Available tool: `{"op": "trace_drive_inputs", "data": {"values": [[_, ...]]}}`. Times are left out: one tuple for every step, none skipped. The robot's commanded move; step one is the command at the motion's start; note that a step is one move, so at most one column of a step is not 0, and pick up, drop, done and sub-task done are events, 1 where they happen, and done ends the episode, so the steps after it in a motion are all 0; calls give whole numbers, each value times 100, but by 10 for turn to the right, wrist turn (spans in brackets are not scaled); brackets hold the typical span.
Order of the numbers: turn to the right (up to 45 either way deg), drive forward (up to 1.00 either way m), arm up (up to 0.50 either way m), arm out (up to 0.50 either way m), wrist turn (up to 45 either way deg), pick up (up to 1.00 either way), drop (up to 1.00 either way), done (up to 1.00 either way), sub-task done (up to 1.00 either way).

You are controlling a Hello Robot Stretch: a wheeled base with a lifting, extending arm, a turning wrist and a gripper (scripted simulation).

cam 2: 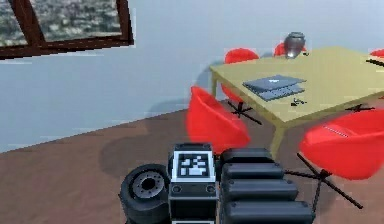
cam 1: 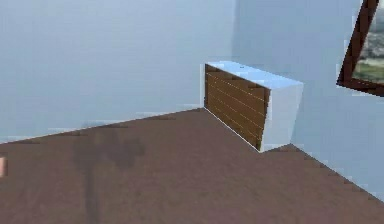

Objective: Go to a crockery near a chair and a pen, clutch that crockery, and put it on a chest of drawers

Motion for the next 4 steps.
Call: {"op": "trace_drive_inputs", "data": {"values": [[0, 100, 0, 0, 0, 0, 0, 0, 0], [0, 100, 0, 0, 0, 0, 0, 0, 0], [0, 50, 0, 0, 0, 0, 0, 0, 0], [450, 0, 0, 0, 0, 0, 0, 0, 0]]}}
